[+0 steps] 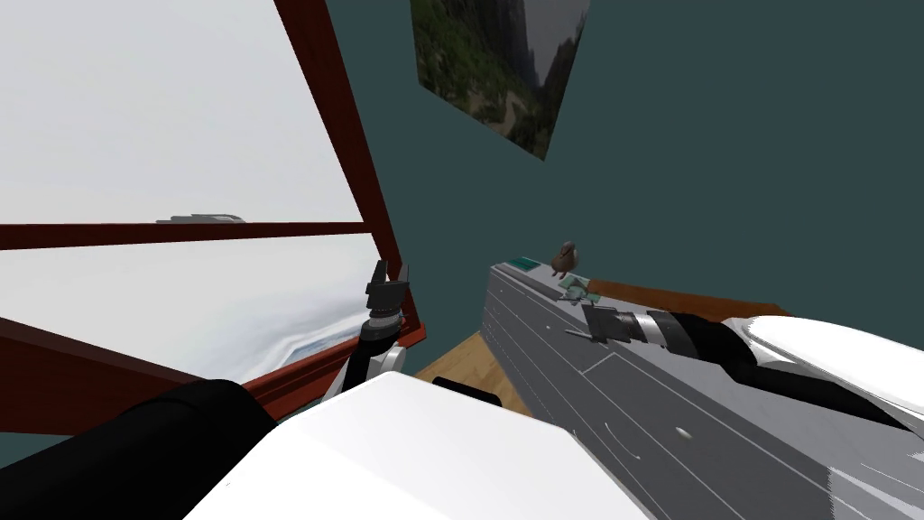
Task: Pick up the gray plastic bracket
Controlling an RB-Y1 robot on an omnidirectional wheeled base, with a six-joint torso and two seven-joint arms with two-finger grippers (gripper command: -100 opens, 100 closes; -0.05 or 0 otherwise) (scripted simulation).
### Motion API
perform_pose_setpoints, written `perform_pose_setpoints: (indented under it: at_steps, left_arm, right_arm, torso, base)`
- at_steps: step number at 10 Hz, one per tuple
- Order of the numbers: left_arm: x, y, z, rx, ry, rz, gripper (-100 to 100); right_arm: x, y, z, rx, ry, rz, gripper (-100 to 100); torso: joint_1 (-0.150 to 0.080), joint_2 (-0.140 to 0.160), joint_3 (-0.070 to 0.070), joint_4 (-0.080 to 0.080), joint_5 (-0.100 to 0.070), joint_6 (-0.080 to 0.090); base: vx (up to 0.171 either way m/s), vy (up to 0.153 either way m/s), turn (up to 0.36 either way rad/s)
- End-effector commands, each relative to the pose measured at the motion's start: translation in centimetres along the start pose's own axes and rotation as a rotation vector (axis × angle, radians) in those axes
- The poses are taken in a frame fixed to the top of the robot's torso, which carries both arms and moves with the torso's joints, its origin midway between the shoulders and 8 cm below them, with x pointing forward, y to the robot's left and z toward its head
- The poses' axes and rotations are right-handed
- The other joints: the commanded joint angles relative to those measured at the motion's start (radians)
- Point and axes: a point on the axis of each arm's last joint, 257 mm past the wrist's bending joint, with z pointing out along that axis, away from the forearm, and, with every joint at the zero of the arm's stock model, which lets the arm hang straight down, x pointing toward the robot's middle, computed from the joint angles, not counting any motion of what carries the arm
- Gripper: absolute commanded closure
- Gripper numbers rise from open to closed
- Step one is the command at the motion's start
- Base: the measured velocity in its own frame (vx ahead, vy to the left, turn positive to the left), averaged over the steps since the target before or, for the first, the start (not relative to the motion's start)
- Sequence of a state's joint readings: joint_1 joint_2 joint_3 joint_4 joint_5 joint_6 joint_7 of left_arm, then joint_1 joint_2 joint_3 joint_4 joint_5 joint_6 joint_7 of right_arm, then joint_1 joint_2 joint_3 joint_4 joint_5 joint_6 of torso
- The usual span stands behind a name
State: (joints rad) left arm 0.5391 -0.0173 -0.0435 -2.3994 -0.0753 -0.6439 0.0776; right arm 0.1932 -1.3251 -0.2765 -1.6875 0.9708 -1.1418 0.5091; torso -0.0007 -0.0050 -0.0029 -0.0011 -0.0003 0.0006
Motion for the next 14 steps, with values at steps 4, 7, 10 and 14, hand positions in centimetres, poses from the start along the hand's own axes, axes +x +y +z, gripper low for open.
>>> perform_pose_setpoints:
  at_steps: [4,7,10,14]
  left_arm:
    - [0.0,0.0,0.0,0.000,0.000,0.000,0]
    - [0.0,0.0,0.0,0.000,0.000,0.000,0]
    - [0.0,0.0,0.0,0.000,0.000,0.000,0]
    - [0.0,0.0,0.0,0.000,0.000,0.000,0]
  right_arm:
    - [4.2,0.8,-3.2,-0.128,0.146,-0.119,-100]
    - [6.9,1.5,-5.8,-0.217,0.236,-0.183,-100]
    - [9.1,2.3,-8.4,-0.301,0.308,-0.231,-100]
    - [12.2,4.1,-12.7,-0.444,0.399,-0.287,-100]
  torso:
    - [0.000,-0.001,0.000,0.000,0.000,0.000]
    - [-0.001,0.001,0.000,0.000,0.000,0.001]
    - [-0.001,0.001,0.000,0.000,0.000,0.000]
    - [0.000,-0.003,-0.002,-0.001,0.000,0.000]
  base:
    - [0.072,-0.007,0.079]
    - [0.068,-0.012,0.068]
    - [0.077,-0.025,0.063]
    - [0.120,-0.018,0.073]
